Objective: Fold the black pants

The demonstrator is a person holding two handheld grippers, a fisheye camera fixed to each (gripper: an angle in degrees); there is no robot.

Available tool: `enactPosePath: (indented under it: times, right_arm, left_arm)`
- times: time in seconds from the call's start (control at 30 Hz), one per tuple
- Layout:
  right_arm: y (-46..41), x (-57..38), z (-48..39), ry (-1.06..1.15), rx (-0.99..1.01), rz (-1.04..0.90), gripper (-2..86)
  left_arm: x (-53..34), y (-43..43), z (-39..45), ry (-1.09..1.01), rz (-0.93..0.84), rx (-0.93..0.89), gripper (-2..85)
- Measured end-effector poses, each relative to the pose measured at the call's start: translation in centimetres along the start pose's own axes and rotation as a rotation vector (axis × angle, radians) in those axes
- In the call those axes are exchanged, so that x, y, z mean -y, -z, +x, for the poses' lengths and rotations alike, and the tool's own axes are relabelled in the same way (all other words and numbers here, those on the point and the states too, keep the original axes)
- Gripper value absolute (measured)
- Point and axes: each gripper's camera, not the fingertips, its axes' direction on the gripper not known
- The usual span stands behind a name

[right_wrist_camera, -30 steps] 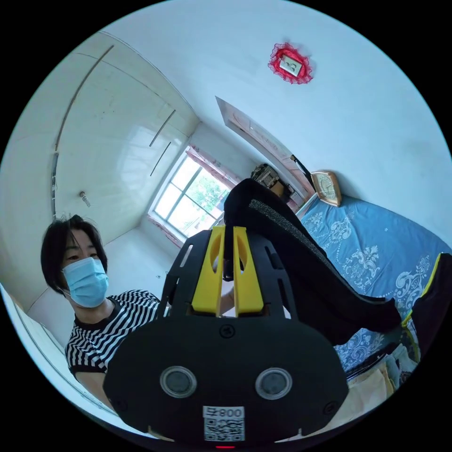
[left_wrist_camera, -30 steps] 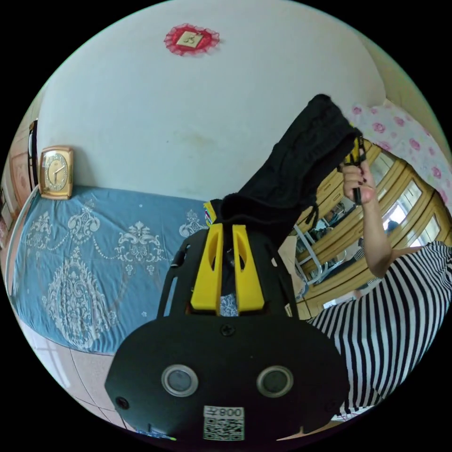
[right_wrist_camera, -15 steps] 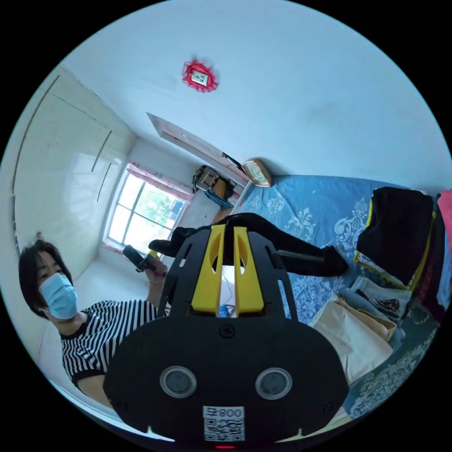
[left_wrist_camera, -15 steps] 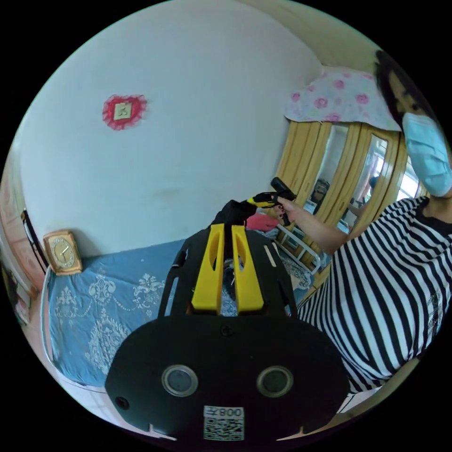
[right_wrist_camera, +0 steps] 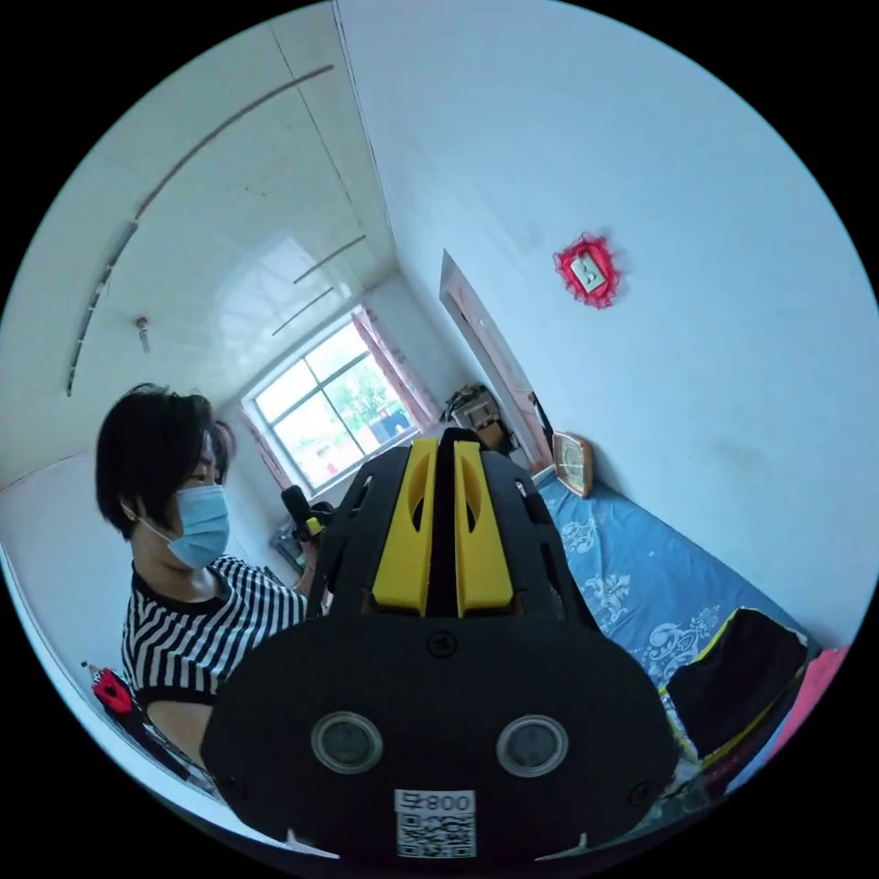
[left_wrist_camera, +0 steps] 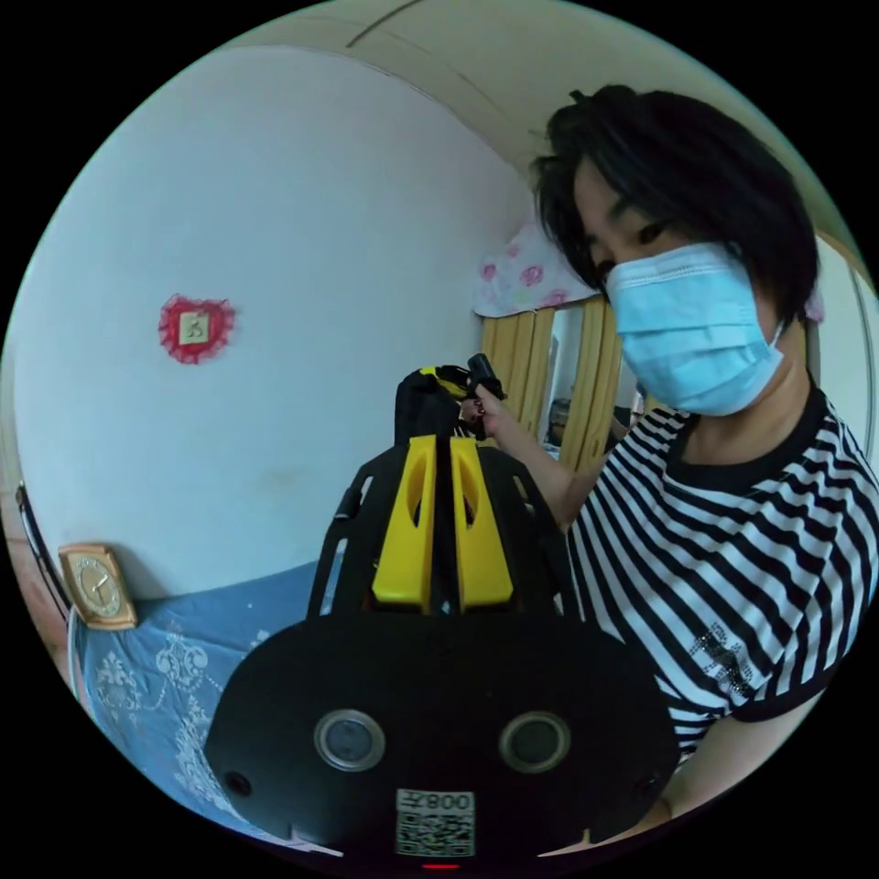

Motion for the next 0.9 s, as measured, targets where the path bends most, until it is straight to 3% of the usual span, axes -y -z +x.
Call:
enactPosePath:
  times: [0.17,0.37,0.53,0.6,0.73,0.9]
  right_arm:
    - [-18.6,4.7,5.1,-0.079,0.028,-0.212,2.4]
    - [-50.8,6.8,13.5,-0.195,0.05,-0.551,3.7]
    - [-82.3,2.2,20.4,-0.291,-0.012,-0.975,7.7]
    - [-88.8,-0.7,21.3,-0.318,-0.049,-1.078,8.1]
    - [-93.5,-6.4,22.6,-0.362,-0.051,-1.115,8.3]
    - [-87.2,-14.3,26.3,-0.628,-0.041,-1.028,7.2]
  left_arm:
    - [-11.2,6.6,-13.6,0.247,0.008,0.083,2.7]
    - [-27.2,16.5,-32.8,0.558,-0.044,0.219,2.8]
    - [-43.5,24.1,-49.4,0.866,-0.214,0.419,3.3]
    - [-50.9,26.5,-54.9,1.088,-0.251,0.467,3.3]
    - [-65.3,30.8,-61.6,1.418,-0.195,0.474,3.3]
    - [-76.6,30.0,-64.9,1.62,-0.264,0.351,3.4]
